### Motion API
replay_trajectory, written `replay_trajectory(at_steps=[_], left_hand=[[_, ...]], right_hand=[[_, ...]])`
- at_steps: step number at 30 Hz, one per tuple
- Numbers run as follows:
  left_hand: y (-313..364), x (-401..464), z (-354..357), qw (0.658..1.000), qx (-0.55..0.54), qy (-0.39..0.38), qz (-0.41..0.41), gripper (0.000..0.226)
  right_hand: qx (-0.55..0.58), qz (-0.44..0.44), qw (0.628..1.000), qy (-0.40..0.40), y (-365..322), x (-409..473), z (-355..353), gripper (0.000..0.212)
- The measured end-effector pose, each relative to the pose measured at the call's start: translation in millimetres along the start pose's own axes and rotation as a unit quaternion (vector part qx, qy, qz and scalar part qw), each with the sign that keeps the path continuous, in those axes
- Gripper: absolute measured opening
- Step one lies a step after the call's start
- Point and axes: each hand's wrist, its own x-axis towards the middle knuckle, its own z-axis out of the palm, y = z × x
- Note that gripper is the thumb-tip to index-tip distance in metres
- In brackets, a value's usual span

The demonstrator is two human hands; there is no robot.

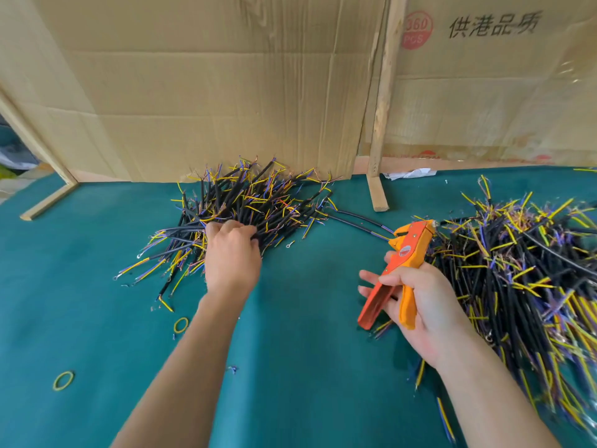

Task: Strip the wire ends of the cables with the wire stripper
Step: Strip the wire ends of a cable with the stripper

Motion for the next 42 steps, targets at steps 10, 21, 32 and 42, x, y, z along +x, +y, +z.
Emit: replay_trajectory(at_steps=[10, 21, 32, 42], left_hand=[[40.2, -11.4, -6.3, 0.98, -0.143, 0.115, 0.08, 0.008], [96.9, -80.7, 35.2, 0.912, -0.382, 0.112, -0.104, 0.014], [91.9, -73.2, 38.9, 0.914, -0.385, 0.087, -0.088, 0.018], [92.5, -73.1, 39.1, 0.917, -0.381, 0.081, -0.09, 0.021]], right_hand=[[0.029, 0.059, 0.996, -0.059, -3.9, -0.8, -15.4, 0.036], [-0.055, 0.108, 0.968, -0.221, -16.9, -13.1, -22.0, 0.046], [-0.119, 0.123, 0.959, -0.225, -14.8, -14.5, -19.5, 0.056], [-0.141, 0.109, 0.955, -0.238, -11.6, -16.2, -17.2, 0.05]])
